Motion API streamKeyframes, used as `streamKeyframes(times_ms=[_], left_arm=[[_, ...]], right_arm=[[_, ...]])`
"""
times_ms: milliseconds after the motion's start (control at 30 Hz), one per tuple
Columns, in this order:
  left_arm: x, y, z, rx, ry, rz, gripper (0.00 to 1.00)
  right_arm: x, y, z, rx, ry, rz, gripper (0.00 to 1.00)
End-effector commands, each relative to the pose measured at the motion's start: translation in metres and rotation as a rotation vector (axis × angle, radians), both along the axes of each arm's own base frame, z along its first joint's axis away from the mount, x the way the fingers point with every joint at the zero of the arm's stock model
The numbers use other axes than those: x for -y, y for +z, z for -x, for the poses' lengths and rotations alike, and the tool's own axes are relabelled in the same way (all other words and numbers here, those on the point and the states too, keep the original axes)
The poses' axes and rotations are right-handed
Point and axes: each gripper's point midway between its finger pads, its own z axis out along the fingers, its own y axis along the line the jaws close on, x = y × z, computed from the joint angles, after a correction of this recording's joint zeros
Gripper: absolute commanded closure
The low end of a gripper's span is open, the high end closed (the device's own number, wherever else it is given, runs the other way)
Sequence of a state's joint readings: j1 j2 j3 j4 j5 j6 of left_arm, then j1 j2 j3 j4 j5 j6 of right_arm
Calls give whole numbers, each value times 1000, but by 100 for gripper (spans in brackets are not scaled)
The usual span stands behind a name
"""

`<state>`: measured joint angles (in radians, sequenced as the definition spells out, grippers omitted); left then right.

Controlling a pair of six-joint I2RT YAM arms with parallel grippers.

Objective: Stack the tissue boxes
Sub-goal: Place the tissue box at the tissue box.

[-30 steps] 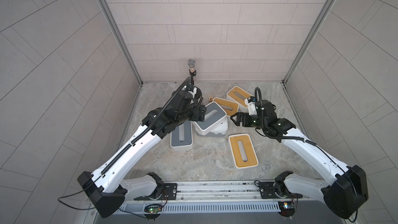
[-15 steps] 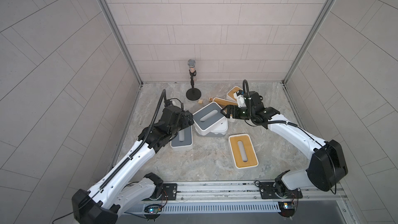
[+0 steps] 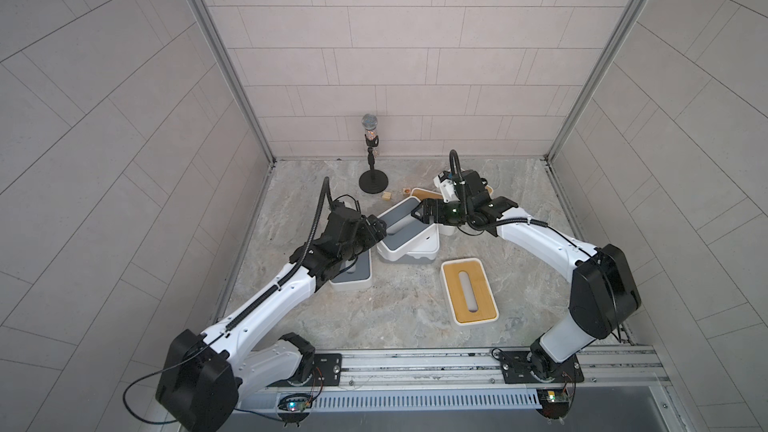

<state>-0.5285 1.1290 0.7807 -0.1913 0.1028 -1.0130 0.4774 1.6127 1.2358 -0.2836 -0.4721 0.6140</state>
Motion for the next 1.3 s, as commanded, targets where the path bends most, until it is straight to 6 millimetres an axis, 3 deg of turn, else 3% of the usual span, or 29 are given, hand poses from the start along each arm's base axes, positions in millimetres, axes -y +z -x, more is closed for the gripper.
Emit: streamKeyframes(times_ms=[0, 933, 1267], left_arm=[[12, 7, -7, 26, -18, 82, 11], [39, 5, -57, 40, -113, 44, 11], [26, -7, -62, -4, -122, -30, 11]], right_arm=[[-6, 10, 1, 9, 13, -26, 1], [14, 3, 49, -16, 30, -32, 1], [12, 2, 60, -35, 16, -67, 1]])
